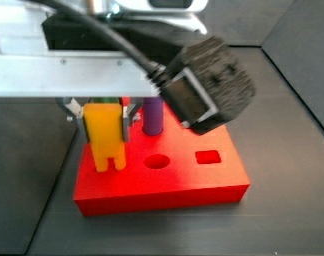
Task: Pick up the square-circle object. Move up. Rotate the square-circle object. Move to above the board. Insert the square-circle object.
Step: Insert the square-circle object.
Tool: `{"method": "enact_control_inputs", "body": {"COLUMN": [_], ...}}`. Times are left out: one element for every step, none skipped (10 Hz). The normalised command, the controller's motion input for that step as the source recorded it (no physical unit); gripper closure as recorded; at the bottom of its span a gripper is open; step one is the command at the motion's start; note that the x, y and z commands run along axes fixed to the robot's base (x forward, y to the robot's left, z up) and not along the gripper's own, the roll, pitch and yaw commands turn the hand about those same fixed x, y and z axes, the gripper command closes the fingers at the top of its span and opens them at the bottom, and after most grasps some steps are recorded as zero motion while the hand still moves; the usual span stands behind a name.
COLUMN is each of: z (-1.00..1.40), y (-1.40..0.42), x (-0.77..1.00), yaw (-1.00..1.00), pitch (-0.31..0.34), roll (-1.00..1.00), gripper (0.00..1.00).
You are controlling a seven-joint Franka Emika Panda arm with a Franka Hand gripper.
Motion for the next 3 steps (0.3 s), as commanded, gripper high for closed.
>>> {"method": "enact_control_inputs", "body": {"z": [-0.22, -0.08, 0.0], "y": [-0.04, 0.0, 0.0], "x": [-0.06, -0.06, 0.0], "yaw": [0.07, 0.04, 0.0], "pitch": [-0.111, -0.069, 0.0], "roll": [0.0, -0.01, 0.0], "gripper": [1.0, 1.0, 1.0]}}
